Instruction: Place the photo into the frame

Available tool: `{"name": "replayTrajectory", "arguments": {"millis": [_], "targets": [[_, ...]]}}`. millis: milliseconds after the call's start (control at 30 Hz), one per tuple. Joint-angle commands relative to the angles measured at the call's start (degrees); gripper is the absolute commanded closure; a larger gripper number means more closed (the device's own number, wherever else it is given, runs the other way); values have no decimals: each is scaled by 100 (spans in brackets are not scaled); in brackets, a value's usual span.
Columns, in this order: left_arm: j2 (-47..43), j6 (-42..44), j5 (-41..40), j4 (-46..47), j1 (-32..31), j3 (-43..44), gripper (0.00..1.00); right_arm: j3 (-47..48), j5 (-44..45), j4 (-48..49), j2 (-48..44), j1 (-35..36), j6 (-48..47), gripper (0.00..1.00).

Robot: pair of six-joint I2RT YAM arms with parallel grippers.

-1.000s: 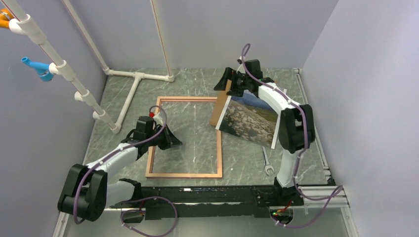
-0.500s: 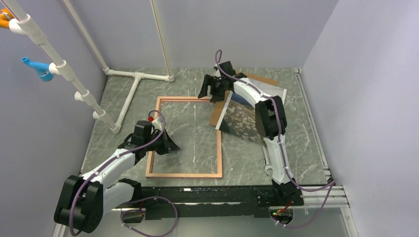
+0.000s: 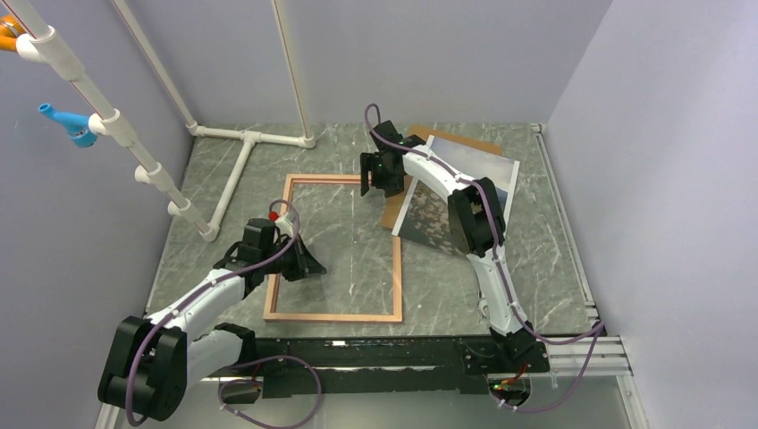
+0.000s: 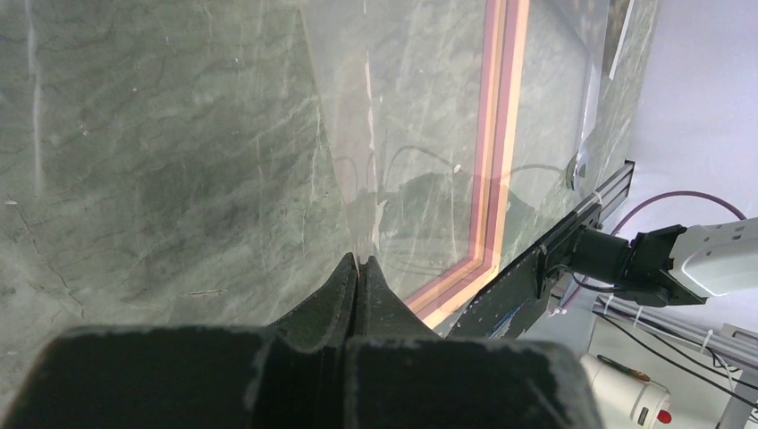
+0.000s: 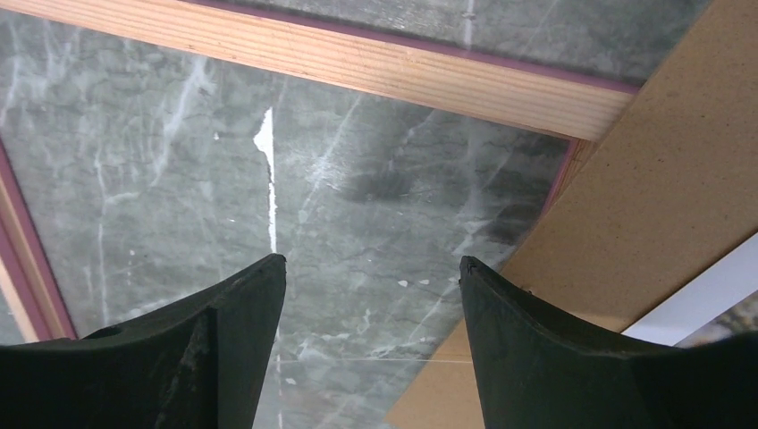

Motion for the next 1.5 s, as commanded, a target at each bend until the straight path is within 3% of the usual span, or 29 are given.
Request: {"name": "replayTrajectory", "arguments": {"millis": [0, 967, 1467], "targets": [[35, 171, 80, -66, -6, 46, 100, 165, 650, -608, -159, -76, -204, 26], [239, 156, 32, 44, -6, -101, 100, -695, 1146, -902, -828, -520, -439, 25], [320, 200, 76, 47, -7, -86, 100, 54, -14, -720, -710, -310, -252, 31]]}}
